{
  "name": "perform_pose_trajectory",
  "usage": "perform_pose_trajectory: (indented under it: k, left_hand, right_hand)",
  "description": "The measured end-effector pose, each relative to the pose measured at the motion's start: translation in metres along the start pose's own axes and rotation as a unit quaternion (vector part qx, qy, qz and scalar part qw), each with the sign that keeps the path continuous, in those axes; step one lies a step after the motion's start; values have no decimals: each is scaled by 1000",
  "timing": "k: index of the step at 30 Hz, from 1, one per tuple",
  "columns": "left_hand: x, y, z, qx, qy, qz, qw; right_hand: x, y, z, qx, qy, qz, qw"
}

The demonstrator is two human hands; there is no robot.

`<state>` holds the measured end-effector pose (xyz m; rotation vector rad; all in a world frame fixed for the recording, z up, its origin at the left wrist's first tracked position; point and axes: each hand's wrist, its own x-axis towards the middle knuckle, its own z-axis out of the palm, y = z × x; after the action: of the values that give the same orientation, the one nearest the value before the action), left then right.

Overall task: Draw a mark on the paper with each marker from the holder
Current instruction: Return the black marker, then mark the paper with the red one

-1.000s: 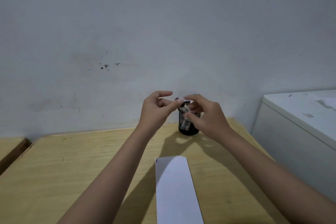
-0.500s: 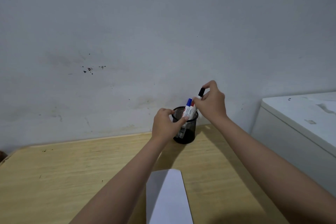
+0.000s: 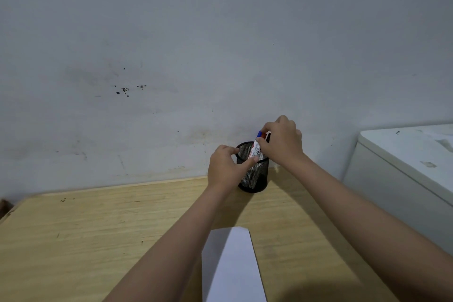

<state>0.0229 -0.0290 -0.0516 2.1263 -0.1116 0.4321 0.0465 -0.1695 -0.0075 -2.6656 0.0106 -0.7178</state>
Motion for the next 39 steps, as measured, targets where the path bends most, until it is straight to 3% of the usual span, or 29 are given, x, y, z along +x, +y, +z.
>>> perform_pose_trajectory:
  k: [2, 7, 10, 15, 18, 23, 27, 30, 35, 39]
  left_hand:
    - [-2, 1, 0, 14, -5, 1, 1000]
    - [-15, -1, -2, 26, -44, 19, 999]
    - [-29, -3, -6, -4, -55, -3, 998]
    - [-62, 16, -24, -197, 15, -7, 980]
    - [-78, 37, -35, -312, 85, 18, 946]
    - [-95, 68, -48, -410, 77, 19, 909]
    - [-105, 76, -62, -411, 92, 33, 906]
    - [-106, 71, -74, -376, 108, 39, 920]
    - [-111, 65, -84, -248, 96, 103, 959]
    - [-120, 60, -92, -176, 84, 165, 967]
  right_hand:
    - [-4, -4, -4, 60, 15, -41, 997]
    - [-15, -18, -17, 183, -62, -103, 976]
    - [-17, -19, -26, 227, 16, -83, 970]
    - [-43, -16, -61, 310, 165, -61, 934]
    - [-77, -17, -71, 391, 171, -31, 904]
    - [-126, -24, -64, 485, 156, -53, 859]
    - [-147, -30, -62, 510, 108, -81, 850]
    - [-149, -34, -67, 477, 84, -91, 870]
    - [-137, -47, -81, 531, 91, -8, 842]
    - [-136, -64, -75, 518, 45, 8, 854]
